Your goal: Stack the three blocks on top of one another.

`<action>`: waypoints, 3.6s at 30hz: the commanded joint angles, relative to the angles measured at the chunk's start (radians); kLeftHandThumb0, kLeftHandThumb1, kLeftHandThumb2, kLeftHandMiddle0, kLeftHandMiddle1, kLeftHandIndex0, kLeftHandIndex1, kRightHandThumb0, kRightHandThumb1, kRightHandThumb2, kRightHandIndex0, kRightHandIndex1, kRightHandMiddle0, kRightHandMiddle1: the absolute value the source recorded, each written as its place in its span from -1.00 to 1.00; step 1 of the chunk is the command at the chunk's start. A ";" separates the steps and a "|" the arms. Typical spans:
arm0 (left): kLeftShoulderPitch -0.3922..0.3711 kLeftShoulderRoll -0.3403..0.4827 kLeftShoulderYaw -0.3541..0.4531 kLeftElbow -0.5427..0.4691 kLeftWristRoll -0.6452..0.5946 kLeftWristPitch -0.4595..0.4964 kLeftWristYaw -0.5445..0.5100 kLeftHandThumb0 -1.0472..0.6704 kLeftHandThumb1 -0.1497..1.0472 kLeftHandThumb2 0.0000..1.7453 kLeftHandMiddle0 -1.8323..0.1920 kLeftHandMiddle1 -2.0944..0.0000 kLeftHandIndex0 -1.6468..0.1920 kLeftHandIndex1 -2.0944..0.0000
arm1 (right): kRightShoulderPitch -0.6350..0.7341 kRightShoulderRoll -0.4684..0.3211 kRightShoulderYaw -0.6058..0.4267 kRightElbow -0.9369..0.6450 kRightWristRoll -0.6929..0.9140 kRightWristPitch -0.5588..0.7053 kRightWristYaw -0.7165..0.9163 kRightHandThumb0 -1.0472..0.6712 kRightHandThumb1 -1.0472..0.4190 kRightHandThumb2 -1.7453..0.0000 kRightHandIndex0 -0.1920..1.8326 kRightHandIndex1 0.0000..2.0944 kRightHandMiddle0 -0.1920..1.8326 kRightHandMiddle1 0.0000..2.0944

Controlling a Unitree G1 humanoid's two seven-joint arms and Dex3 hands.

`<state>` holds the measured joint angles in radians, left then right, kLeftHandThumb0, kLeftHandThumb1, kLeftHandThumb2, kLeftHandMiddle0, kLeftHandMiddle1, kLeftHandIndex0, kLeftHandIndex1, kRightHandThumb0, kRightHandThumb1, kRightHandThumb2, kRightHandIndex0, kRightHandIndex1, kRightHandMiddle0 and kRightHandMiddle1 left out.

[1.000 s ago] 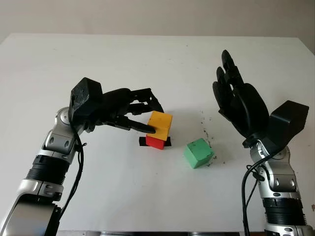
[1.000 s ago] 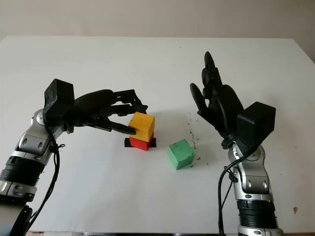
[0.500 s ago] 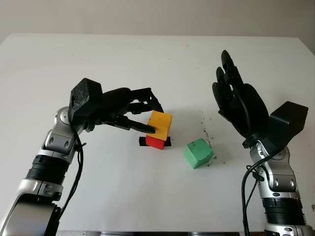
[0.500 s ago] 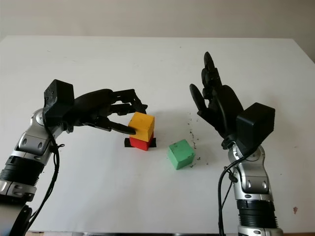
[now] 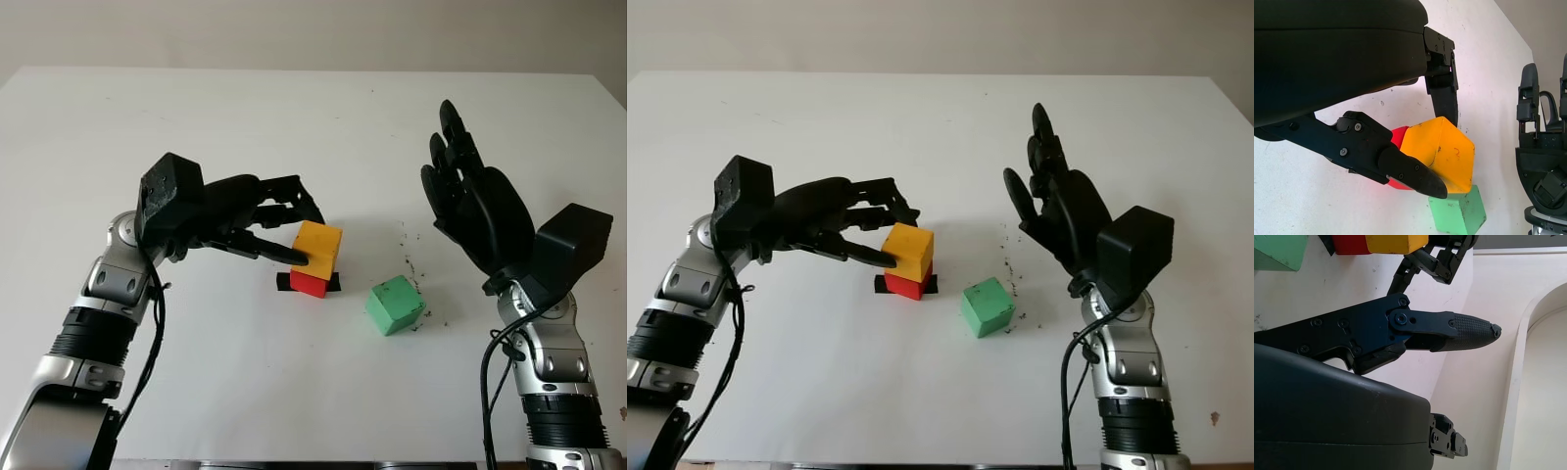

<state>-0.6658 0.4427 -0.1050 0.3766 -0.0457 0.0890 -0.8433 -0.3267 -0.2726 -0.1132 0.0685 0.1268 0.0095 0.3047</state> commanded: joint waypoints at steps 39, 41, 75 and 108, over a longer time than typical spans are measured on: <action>-0.044 0.037 -0.006 0.036 -0.061 0.005 -0.194 -0.44 0.75 -0.96 1.00 1.00 0.96 0.96 | 0.008 -0.007 0.004 0.007 -0.017 -0.009 0.001 -0.66 -1.00 0.45 -1.00 -1.00 -0.99 -0.95; -0.042 0.044 -0.005 0.024 -0.070 0.036 -0.211 -0.44 0.73 -0.96 1.00 1.00 0.96 0.96 | 0.009 -0.007 0.003 0.007 -0.018 -0.010 0.002 -0.66 -1.00 0.45 -1.00 -1.00 -0.99 -0.95; 0.343 -0.111 0.342 -0.411 -0.137 0.052 0.590 -0.70 1.00 -0.17 1.00 1.00 1.00 1.00 | -0.061 -0.575 -0.014 -0.318 -0.242 -0.009 0.354 -0.75 -0.72 0.95 -0.84 -0.93 -0.67 -0.90; 0.315 -0.136 0.337 -0.350 -0.129 0.030 0.688 -0.64 1.00 -0.20 1.00 1.00 1.00 1.00 | 0.199 -0.587 0.100 -0.424 -0.551 -0.298 0.315 -0.61 -0.72 0.94 -0.80 -0.95 -0.43 -0.94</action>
<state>-0.3407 0.3087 0.2348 0.0439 -0.1779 0.1231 -0.1587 -0.1402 -0.8673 -0.0203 -0.3649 -0.4195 -0.2779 0.6316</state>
